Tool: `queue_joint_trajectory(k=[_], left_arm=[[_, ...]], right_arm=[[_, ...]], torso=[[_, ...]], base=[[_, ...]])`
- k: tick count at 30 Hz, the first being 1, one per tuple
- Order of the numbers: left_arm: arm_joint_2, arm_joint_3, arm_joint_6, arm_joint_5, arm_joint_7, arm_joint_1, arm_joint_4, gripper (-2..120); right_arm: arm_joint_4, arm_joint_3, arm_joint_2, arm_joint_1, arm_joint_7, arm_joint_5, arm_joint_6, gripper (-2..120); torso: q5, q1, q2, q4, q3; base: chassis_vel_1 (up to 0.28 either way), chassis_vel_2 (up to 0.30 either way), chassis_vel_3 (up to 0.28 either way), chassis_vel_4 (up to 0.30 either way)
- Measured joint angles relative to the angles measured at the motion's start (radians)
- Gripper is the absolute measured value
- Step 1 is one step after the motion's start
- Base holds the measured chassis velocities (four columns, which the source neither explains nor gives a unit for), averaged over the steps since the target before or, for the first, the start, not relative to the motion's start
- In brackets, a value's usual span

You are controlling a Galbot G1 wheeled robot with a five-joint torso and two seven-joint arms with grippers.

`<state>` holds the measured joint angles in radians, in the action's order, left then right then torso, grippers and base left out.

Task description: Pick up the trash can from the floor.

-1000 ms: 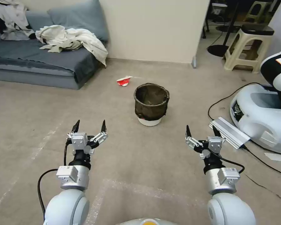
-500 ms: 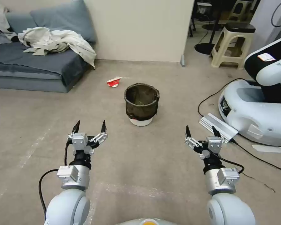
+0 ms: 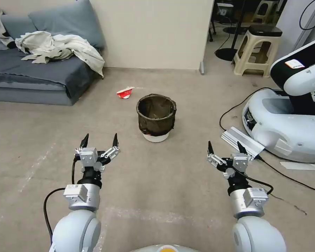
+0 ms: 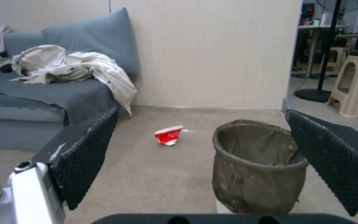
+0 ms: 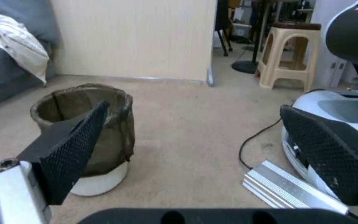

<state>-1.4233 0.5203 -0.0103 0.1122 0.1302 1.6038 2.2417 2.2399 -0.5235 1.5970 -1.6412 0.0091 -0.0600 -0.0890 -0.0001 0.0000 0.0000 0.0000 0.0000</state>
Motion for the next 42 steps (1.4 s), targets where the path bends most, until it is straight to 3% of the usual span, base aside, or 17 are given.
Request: queue_joint_trajectory(k=[42], left_arm=[[0.008, -0.005, -0.038, 0.006, 0.001, -0.048, -0.012, 100]], right_arm=[[-0.011, 0.007, -0.001, 0.005, 0.003, -0.003, 0.013, 100]], torso=[[0.0001, 0.000, 0.000, -0.0001, 0.000]], base=[[-0.166, 0.165, 0.166, -0.164]])
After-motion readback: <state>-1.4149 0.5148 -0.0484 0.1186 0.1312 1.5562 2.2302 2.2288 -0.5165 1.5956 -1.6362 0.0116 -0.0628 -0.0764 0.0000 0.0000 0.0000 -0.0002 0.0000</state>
